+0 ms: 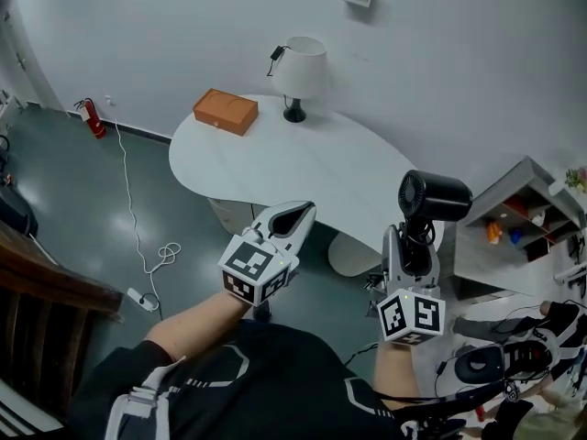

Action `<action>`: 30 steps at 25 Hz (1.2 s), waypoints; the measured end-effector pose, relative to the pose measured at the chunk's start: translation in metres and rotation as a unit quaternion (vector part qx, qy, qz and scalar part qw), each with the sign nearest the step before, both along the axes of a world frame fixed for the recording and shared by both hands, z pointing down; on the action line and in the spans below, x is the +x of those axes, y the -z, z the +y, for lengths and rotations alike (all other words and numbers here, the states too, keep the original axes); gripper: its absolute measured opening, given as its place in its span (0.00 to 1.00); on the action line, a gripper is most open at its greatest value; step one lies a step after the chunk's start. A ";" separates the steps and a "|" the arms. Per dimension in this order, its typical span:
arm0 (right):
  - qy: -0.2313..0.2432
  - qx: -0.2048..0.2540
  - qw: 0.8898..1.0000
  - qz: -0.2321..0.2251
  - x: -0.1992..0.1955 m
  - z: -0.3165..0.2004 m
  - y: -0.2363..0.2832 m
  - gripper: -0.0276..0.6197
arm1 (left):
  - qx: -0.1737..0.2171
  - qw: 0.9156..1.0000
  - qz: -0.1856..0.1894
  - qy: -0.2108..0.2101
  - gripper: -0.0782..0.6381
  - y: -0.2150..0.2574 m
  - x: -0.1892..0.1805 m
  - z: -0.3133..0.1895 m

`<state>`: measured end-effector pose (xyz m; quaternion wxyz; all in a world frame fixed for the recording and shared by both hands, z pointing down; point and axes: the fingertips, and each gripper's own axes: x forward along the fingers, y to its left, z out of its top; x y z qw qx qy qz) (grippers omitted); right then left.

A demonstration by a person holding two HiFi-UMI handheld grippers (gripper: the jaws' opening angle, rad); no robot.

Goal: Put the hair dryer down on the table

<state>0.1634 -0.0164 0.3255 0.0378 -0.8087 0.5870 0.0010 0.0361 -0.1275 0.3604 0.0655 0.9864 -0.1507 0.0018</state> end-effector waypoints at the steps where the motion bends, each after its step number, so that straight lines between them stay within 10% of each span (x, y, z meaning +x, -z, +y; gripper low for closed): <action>1: -0.003 -0.001 1.000 0.000 0.001 -0.008 0.000 0.42 | 0.000 1.000 0.000 -0.002 0.12 0.000 0.001 -0.008; 30: -0.009 -0.032 0.999 -0.019 0.068 -0.172 -0.020 0.42 | 0.007 1.000 -0.012 0.007 0.12 -0.015 0.050 -0.147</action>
